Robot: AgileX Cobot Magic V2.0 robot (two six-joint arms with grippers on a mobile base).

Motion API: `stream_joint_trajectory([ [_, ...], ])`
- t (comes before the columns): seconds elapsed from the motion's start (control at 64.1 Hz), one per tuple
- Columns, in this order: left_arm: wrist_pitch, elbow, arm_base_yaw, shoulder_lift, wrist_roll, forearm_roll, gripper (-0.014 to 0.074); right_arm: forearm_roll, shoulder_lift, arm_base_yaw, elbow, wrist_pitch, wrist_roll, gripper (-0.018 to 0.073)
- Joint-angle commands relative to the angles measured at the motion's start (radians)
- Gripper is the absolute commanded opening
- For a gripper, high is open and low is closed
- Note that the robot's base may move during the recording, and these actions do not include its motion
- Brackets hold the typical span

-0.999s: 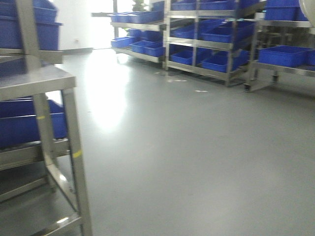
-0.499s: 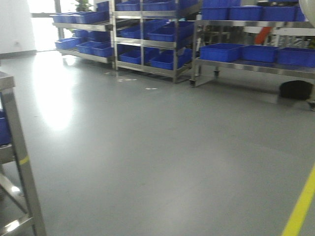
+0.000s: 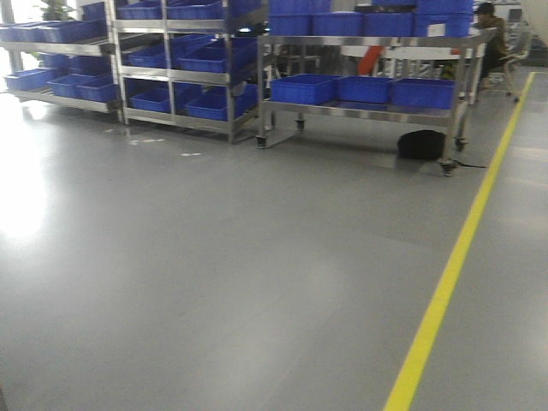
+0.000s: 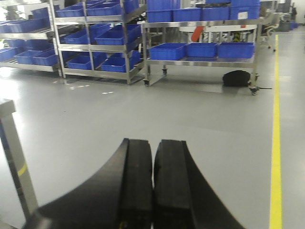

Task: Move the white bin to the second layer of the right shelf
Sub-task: 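Drive past the blue crate shelves holding the white bin in the right gripper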

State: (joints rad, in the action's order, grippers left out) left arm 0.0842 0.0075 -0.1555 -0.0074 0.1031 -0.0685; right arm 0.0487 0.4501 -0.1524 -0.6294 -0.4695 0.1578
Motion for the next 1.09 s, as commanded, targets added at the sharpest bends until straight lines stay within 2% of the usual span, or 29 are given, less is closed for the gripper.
stream_joint_trajectory([
  [0.0,-0.084,0.037,-0.004,-0.014,-0.004,-0.005,0.0085,0.002,0.005,0.005,-0.030,0.110,0.001,0.0057],
  [1.077,-0.084,0.037,-0.004,-0.014,-0.004,-0.005,0.0085,0.002,0.005,0.005,-0.030,0.106,0.001,0.0057],
])
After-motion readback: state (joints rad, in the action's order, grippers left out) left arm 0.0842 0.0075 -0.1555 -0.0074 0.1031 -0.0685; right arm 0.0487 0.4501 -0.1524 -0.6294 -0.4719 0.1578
